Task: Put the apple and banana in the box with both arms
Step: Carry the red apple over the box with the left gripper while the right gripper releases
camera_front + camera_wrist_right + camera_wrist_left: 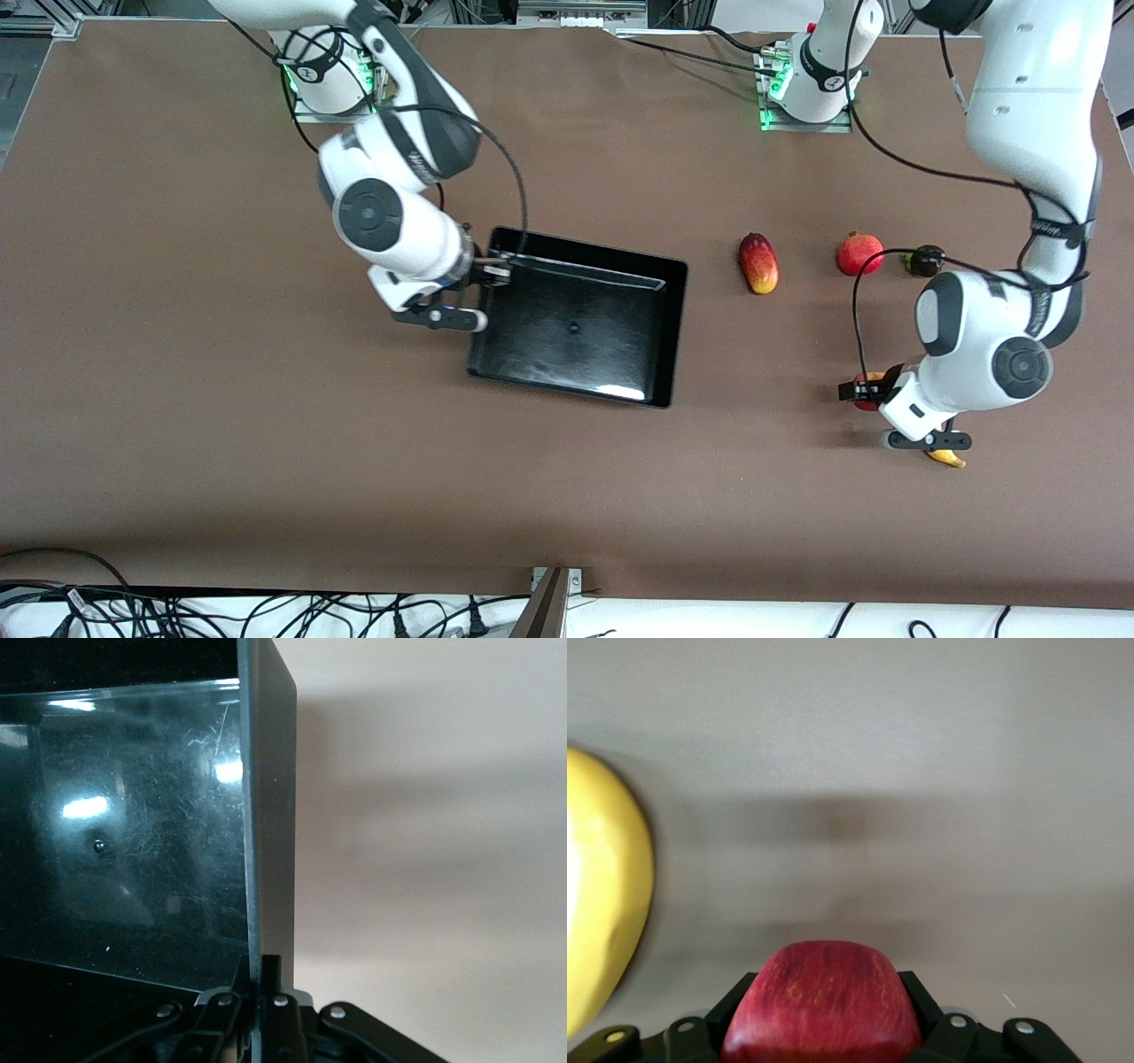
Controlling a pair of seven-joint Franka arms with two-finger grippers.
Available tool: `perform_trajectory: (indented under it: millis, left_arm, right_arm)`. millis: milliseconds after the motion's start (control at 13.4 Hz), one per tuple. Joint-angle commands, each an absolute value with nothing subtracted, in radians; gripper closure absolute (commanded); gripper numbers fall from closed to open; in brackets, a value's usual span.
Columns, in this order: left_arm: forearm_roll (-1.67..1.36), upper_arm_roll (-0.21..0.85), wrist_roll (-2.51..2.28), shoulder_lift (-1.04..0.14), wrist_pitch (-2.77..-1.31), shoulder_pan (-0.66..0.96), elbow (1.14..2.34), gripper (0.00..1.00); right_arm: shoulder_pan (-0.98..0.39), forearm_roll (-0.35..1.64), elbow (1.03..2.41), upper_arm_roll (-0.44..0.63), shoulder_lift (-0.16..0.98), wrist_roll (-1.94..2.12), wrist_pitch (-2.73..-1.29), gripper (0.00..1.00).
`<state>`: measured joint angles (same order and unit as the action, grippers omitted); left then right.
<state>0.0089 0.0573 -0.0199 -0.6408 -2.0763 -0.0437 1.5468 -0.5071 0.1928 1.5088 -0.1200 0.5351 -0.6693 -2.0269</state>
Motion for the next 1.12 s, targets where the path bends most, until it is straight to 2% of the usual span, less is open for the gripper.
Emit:
perform_trajectory:
  millis: [0,224,299,374,449,598,897,1047]
  left_arm:
    - [0.002,0.096,-0.119,-0.511,-1.947,0.001,1.578,1.00]
    - [0.003,0.194,-0.285,-0.470,-1.924,0.029,1.578,1.00]
    - [0.009,0.225,-0.401,-0.468,-1.924,0.038,1.583,1.00]
    - [0.012,0.232,-0.464,-0.468,-1.925,0.063,1.585,1.00]
    - [0.012,0.233,-0.507,-0.468,-1.925,0.086,1.585,1.00]
    - [0.014,0.248,-0.546,-0.472,-1.927,0.118,1.594,1.00]
    - [0.006,0.261,-0.545,-0.497,-1.940,0.198,1.638,1.00]
    - [0.006,0.316,-0.552,-0.544,-1.974,0.207,1.640,1.00]
  right_arm:
    - [-0.590,0.218,1.421,-0.109,0.639,-0.698,-2.158,1.00]
    - [-0.661,0.207,1.420,-0.100,0.702,-0.698,-2.226,1.00]
    - [-0.661,0.204,1.420,-0.100,0.709,-0.684,-2.226,0.95]
    - [-0.660,0.203,1.420,-0.100,0.707,-0.680,-2.226,0.36]
    - [-0.658,0.193,1.420,-0.100,0.700,-0.675,-2.217,0.00]
    - [-0.637,0.170,1.425,-0.086,0.666,-0.654,-2.179,0.00]
    - [-0.479,0.189,1.420,-0.075,0.533,-0.469,-1.944,0.00]
    - [-0.395,0.177,1.420,-0.065,0.474,-0.359,-1.846,0.00]
